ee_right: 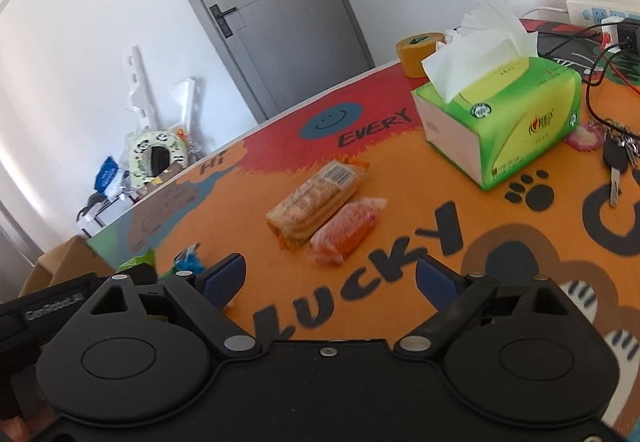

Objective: Organize snacks
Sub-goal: 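Grasp the orange candy pack with the right gripper while the left holds the green pack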

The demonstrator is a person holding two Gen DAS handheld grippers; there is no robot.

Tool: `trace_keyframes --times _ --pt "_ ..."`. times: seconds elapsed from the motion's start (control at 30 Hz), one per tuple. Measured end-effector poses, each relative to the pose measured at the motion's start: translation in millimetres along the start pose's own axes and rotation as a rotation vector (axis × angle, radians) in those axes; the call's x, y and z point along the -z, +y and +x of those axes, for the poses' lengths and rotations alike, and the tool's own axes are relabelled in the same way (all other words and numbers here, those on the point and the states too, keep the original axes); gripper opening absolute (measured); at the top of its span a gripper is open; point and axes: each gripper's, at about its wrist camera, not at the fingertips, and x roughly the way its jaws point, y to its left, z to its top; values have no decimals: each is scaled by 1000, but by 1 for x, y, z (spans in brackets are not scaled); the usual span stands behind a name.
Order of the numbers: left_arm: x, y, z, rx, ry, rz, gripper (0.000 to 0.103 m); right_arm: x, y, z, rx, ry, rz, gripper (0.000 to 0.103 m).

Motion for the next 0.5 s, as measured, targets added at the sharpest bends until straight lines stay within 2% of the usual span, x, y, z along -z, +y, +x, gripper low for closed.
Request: trace_keyframes --times 0.1,0.37,0.5 --pt "-6 2 6 -3 8 -11 41 -6 3 12 40 -5 -11 91" --pt "-14 5 19 -22 17 -16 41 -22 9 41 63 -4 -10 87" --pt "-16 4 26 -28 24 -16 42 -25 10 52 81 0 -21 79"
